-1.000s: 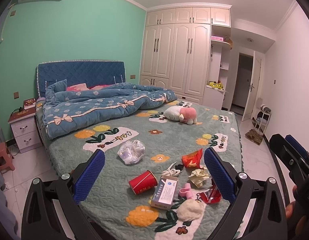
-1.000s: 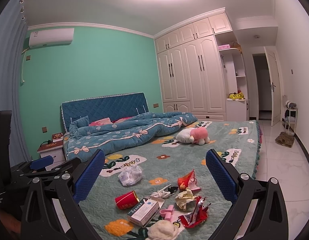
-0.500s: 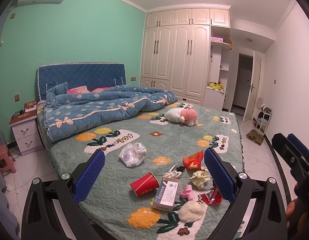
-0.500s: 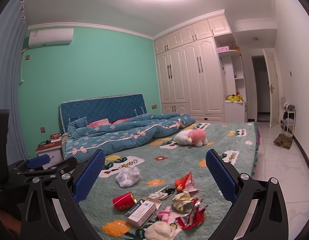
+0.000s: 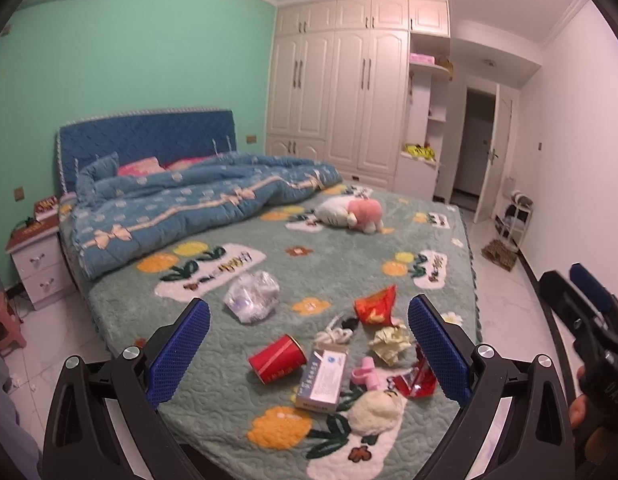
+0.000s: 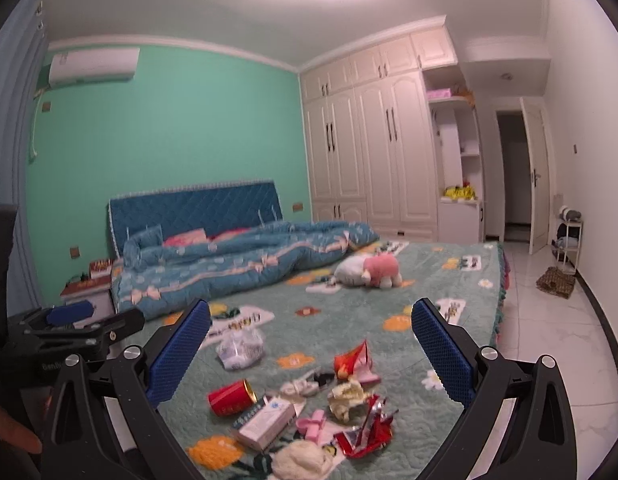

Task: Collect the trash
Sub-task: 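Reach the left tool to the white fluffy ball while the right tool reaches the red wrapper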

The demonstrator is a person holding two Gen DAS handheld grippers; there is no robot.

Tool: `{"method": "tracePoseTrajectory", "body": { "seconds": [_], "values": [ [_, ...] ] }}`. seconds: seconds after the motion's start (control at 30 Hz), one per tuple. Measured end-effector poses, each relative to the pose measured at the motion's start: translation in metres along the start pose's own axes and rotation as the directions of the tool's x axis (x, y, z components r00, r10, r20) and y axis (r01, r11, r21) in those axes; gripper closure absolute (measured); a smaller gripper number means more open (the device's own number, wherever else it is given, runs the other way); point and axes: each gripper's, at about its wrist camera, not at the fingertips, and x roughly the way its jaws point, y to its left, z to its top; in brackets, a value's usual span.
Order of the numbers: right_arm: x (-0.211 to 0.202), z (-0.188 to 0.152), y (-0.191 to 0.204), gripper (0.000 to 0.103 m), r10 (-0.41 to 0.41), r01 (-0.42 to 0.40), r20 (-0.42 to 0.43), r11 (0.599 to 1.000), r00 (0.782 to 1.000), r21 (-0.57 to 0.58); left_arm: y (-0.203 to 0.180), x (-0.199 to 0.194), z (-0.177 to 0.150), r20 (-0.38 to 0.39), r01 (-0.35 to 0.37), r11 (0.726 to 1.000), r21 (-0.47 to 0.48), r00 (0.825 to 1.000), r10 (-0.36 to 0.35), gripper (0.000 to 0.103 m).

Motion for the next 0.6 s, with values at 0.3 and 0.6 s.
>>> {"method": "tracePoseTrajectory", "body": {
  "seconds": [0.3,0.6],
  "values": [
    [0.025,-0.021,-0.015,0.004,0.012,-0.009,-0.122,1.000,0.992,0.027,-0.017,0.034,-0.009,-0.116,0.030,0.996,0.089,0.993,-0.019,0.006],
    [0.050,-0.051,-0.047,0.004,-0.015,0.028,-0.235,0.998,0.972,0.053,-0.052,0.077,-0.042,-0.294,0.169,0.974,0.154,0.949,-0.118,0.006]
  ]
}}
